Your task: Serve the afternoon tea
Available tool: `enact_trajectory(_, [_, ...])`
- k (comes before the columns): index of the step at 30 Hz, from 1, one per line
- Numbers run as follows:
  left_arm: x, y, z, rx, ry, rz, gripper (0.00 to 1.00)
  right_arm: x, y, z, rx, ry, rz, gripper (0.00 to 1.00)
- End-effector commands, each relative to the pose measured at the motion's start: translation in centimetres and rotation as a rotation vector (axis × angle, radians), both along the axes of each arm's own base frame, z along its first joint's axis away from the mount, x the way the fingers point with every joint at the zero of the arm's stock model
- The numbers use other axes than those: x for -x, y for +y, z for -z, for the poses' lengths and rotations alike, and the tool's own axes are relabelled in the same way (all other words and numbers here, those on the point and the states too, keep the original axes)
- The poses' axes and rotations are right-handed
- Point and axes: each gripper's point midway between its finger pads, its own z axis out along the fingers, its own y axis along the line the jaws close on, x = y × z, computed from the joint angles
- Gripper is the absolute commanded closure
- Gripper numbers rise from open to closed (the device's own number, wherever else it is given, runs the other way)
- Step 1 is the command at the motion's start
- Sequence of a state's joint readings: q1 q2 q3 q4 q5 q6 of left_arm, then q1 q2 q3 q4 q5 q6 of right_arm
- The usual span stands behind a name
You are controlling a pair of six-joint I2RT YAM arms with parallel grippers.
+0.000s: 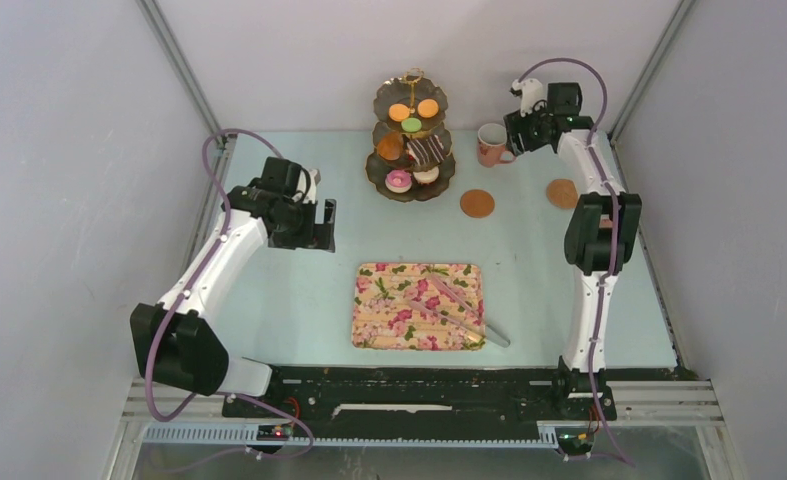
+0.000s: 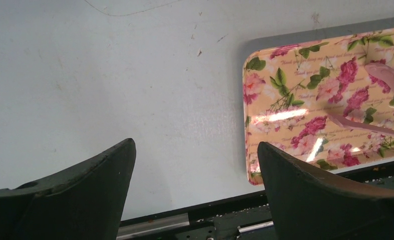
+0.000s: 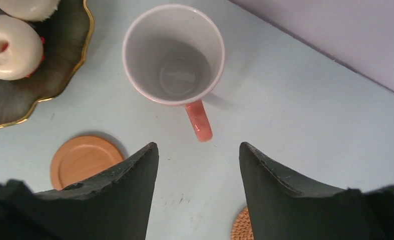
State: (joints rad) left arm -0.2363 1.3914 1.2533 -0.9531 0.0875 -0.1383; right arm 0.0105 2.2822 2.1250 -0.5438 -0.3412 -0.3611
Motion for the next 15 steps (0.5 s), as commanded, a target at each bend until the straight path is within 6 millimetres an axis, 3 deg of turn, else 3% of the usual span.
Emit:
enact_trajectory(1, [-0.9,0.2,-1.4,-0.023,-0.039,0.001,0.02,-1.7,0.0,0.6,0.013,-0.035,-0.02,0.37])
enact_trajectory(10, [-1.6,0.1,-1.5,-0.027,-0.027,-0.007,0.02,-2.6,-0.1,4.1,0.032,-0.008,-0.029,0.43])
enact_trajectory(15, [-1.5,0.3,-1.2,-0.04,-0.009,-0.013,0.02,-3.5,-0.2,4.9,0.035,-0.016,-0.003,0.48])
